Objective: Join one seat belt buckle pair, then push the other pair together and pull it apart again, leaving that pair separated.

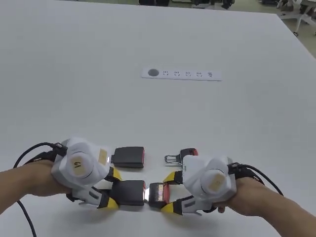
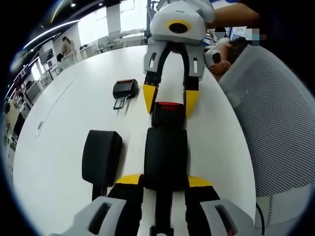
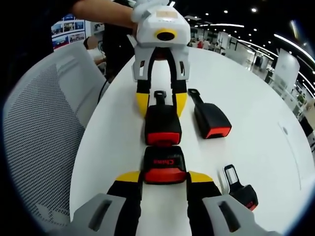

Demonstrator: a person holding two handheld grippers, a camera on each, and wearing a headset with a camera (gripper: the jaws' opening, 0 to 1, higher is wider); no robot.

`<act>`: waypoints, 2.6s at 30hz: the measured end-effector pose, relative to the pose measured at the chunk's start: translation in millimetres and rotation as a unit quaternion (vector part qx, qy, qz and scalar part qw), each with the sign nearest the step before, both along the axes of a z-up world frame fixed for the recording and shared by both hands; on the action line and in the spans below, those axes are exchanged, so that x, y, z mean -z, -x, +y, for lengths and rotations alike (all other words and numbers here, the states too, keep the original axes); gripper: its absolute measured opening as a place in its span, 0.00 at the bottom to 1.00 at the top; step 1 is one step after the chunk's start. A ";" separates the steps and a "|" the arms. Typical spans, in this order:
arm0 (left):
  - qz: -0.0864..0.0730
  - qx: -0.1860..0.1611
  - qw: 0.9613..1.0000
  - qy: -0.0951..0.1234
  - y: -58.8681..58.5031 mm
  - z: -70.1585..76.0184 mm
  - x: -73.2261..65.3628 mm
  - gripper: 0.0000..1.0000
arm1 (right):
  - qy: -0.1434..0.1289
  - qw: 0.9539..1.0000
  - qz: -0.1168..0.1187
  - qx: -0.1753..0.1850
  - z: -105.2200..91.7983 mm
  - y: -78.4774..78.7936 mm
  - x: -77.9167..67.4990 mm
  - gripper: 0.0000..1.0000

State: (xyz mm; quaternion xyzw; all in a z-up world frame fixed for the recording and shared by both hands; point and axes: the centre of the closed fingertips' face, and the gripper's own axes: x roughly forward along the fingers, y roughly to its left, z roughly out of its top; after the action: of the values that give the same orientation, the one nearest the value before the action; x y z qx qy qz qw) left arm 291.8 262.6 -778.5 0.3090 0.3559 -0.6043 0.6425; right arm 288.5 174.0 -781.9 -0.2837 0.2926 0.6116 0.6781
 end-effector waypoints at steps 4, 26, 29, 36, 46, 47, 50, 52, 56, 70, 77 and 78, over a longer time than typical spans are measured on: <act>-0.005 -0.009 1.000 -0.001 -2.9 0.8 -0.7 0.38 | 0.000 1.000 0.001 0.013 -1.2 -2.4 -0.6 0.36; -0.008 -0.049 0.999 0.015 -3.6 15.2 -17.4 0.43 | -0.016 0.998 -0.033 0.043 -24.4 -17.8 -34.4 0.41; -0.012 -0.058 0.998 0.021 -7.6 16.7 -24.0 0.43 | -0.015 0.998 -0.039 0.050 -29.2 -24.4 -37.6 0.42; -0.025 -0.075 0.996 0.032 -21.7 19.8 -37.0 0.44 | -0.012 0.997 -0.053 0.059 -37.7 -37.6 -47.8 0.43; -0.038 -0.098 0.993 0.047 -49.8 19.1 -49.3 0.45 | -0.001 0.996 -0.060 0.065 -53.3 -58.5 -48.6 0.43; -0.040 -0.098 0.993 0.047 -53.0 19.2 -49.1 0.45 | 0.001 0.996 -0.060 0.065 -54.6 -59.1 -48.2 0.43; -0.041 -0.099 0.993 0.047 -57.8 16.1 -50.1 0.45 | 0.004 0.996 -0.058 0.064 -58.5 -65.4 -46.4 0.43; -0.040 -0.098 0.993 0.047 -61.9 15.1 -48.7 0.45 | 0.008 0.996 -0.057 0.062 -60.9 -67.2 -44.8 0.43; -0.039 -0.093 0.994 0.040 -66.2 11.9 -47.3 0.45 | 0.014 0.997 -0.055 0.058 -65.5 -73.1 -40.3 0.43; -0.019 -0.058 0.998 0.009 -84.9 5.1 -33.8 0.43 | 0.041 0.998 -0.041 0.029 -74.1 -89.7 -25.8 0.40; -0.004 -0.037 0.999 -0.012 -88.3 5.3 -23.7 0.40 | 0.052 0.998 -0.028 0.012 -73.9 -90.1 -18.9 0.38; -0.004 -0.035 0.999 -0.014 -88.9 5.3 -23.0 0.40 | 0.053 0.998 -0.027 0.009 -72.9 -91.3 -18.1 0.38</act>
State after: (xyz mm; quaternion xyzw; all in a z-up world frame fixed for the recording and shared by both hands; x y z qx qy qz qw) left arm 380.7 267.9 -755.5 0.3075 0.3725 -0.5750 0.6603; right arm 379.8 101.1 -763.9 -0.3329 0.3092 0.5811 0.6752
